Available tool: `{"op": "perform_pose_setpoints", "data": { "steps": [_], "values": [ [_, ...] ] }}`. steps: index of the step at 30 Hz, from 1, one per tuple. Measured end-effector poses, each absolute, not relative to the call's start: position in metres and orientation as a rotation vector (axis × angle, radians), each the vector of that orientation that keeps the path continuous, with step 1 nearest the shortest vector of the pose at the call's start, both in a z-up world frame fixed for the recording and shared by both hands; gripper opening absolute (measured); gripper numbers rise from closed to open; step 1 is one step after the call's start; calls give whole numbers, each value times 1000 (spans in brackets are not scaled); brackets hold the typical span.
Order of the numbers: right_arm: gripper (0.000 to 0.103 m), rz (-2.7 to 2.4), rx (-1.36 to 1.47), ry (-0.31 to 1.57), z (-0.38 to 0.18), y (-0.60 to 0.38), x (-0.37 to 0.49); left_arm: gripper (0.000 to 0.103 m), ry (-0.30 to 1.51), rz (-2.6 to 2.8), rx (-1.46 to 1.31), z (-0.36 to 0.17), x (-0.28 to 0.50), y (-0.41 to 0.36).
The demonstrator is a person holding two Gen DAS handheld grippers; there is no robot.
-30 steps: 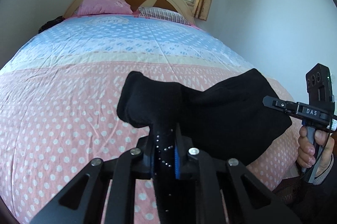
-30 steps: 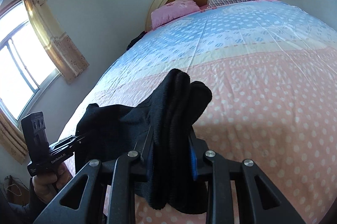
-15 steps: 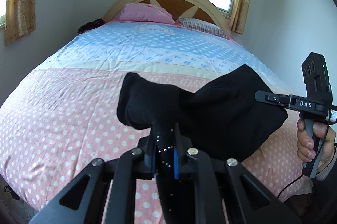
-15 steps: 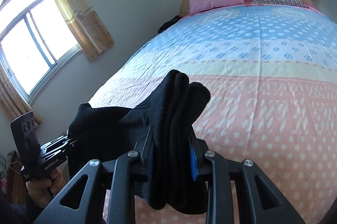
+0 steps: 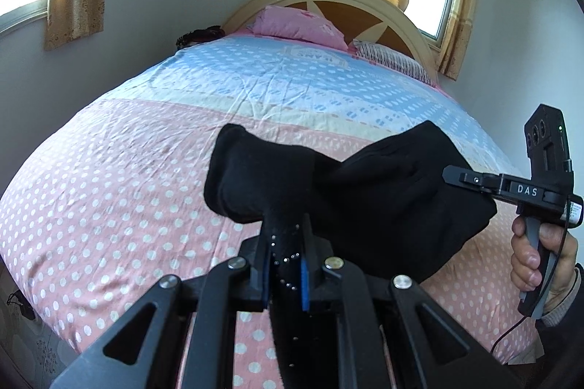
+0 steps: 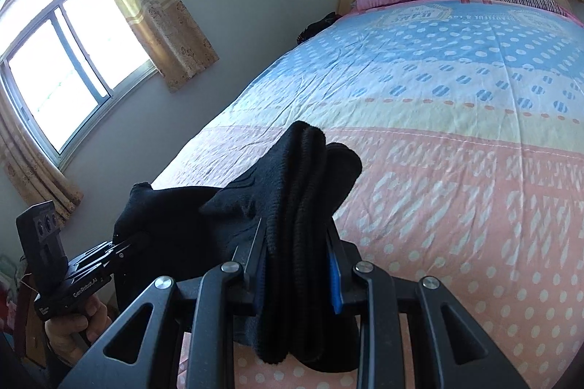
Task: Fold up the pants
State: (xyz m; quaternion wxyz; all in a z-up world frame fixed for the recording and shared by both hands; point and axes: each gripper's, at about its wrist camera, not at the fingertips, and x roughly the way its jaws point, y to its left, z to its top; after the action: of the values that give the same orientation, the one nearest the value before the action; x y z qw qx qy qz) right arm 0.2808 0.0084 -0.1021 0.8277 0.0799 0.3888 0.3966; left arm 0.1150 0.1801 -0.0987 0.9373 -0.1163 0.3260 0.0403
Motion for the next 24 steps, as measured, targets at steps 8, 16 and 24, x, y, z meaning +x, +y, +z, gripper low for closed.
{"op": "perform_pose_setpoints", "data": {
  "steps": [8, 16, 24],
  "values": [
    [28, 804, 181, 903, -126, 14, 301, 13, 718, 115, -224, -120, 122, 190],
    [38, 726, 139, 979, -154, 18, 318, 55, 784, 220, -136, -147, 130, 188],
    [57, 673, 169, 996, -163, 7, 327, 89, 786, 296, -146, -155, 119, 205]
  ]
}}
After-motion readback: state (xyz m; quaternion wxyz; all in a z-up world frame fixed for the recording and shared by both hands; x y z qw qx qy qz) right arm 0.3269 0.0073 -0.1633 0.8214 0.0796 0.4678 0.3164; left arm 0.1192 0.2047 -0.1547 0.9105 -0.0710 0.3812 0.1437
